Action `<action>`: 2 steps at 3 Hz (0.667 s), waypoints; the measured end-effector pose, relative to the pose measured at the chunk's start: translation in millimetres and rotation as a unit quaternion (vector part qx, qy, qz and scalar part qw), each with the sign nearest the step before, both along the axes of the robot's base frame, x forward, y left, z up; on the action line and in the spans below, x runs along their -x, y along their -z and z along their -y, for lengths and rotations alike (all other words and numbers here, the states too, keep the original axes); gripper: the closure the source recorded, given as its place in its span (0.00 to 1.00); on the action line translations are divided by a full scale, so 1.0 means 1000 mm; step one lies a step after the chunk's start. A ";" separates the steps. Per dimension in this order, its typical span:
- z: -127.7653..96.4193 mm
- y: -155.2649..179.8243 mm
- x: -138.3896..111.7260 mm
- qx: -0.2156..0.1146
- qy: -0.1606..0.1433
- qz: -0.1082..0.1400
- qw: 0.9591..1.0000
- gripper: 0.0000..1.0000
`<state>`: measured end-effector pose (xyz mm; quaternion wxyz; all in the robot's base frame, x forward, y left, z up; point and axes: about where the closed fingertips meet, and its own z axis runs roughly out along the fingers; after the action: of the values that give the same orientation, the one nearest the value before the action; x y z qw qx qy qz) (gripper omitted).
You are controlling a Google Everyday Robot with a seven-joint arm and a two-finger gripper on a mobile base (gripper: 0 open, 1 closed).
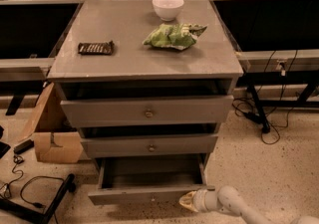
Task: Close bottom drawer
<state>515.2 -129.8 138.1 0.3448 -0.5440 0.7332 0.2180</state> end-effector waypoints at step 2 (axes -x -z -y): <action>0.000 0.002 0.000 -0.002 -0.001 0.003 1.000 1.00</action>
Offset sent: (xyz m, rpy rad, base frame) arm 0.2031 0.0046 -0.0359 0.1176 -0.2199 0.0797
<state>515.7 -129.7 136.1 0.3477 -0.5447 0.7312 0.2184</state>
